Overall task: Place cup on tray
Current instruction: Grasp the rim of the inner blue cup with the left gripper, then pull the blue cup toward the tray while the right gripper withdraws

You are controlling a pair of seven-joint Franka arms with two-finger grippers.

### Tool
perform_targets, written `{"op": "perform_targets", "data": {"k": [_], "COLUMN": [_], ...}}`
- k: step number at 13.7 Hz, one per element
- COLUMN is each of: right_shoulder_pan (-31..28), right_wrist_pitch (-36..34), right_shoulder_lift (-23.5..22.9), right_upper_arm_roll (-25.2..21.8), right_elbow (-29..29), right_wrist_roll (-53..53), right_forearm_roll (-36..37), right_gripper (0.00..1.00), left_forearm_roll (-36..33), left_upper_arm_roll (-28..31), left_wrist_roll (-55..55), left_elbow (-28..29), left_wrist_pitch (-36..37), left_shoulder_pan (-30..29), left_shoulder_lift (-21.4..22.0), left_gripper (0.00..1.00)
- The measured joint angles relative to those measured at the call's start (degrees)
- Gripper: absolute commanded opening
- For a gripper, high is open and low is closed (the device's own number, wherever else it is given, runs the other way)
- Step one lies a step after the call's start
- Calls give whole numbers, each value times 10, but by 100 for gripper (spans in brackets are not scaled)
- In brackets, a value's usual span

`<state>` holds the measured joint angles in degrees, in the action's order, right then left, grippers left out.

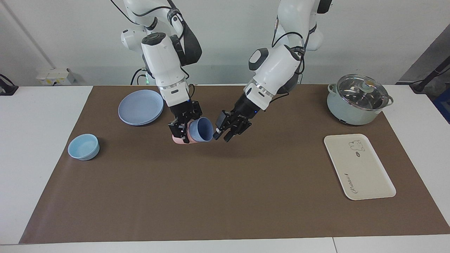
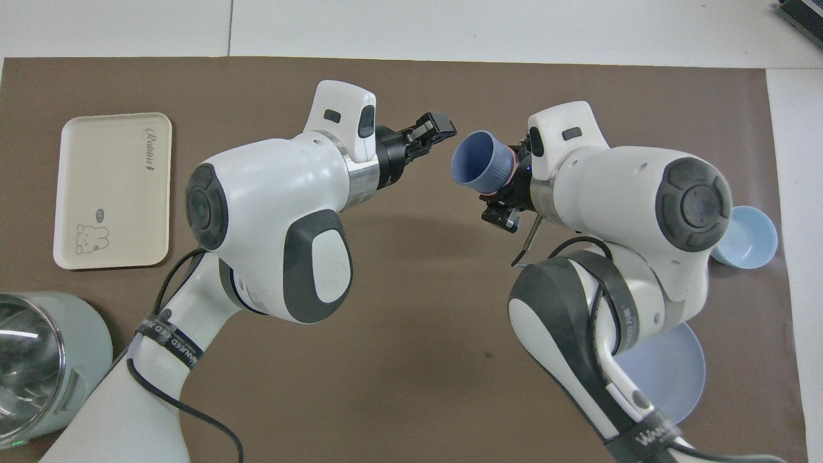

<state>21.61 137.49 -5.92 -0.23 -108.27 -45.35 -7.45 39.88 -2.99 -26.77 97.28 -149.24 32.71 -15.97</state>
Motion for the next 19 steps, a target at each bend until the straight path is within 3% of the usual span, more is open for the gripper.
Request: {"op": "perform_targets", "data": {"k": [2, 3, 4, 5, 13, 17, 19], "right_shoulder_pan": [0, 0, 0, 0, 0, 0, -3], "right_wrist_pitch": [0, 0, -1, -2, 1, 8, 8], "right_shoulder_lift": [0, 0, 0, 0, 1, -3, -3], "right_upper_arm_roll": [0, 0, 0, 0, 2, 2, 1], "right_elbow": [0, 0, 0, -2, 0, 2, 2], "right_wrist_roll": [0, 0, 0, 0, 0, 0, 1], "right_forearm_roll": [0, 0, 0, 0, 0, 0, 0], "right_gripper": [0, 0, 0, 0, 0, 0, 0], "left_forearm_roll": [0, 0, 0, 0, 0, -7, -41], "left_upper_arm_roll": [-5, -6, -6, -6, 3, 4, 8], "left_wrist_roll": [2, 2, 2, 2, 1, 2, 4], "left_elbow": [2, 2, 2, 2, -14, -82, -111], "left_wrist_pitch": [26, 30, 30, 29, 47, 177, 231], "left_shoulder_pan": [13, 23, 31, 34, 22, -43, -94], "left_shoulder_lift": [0, 0, 0, 0, 1, 3, 2], "left_gripper": [52, 44, 17, 0, 0, 0, 0]}}
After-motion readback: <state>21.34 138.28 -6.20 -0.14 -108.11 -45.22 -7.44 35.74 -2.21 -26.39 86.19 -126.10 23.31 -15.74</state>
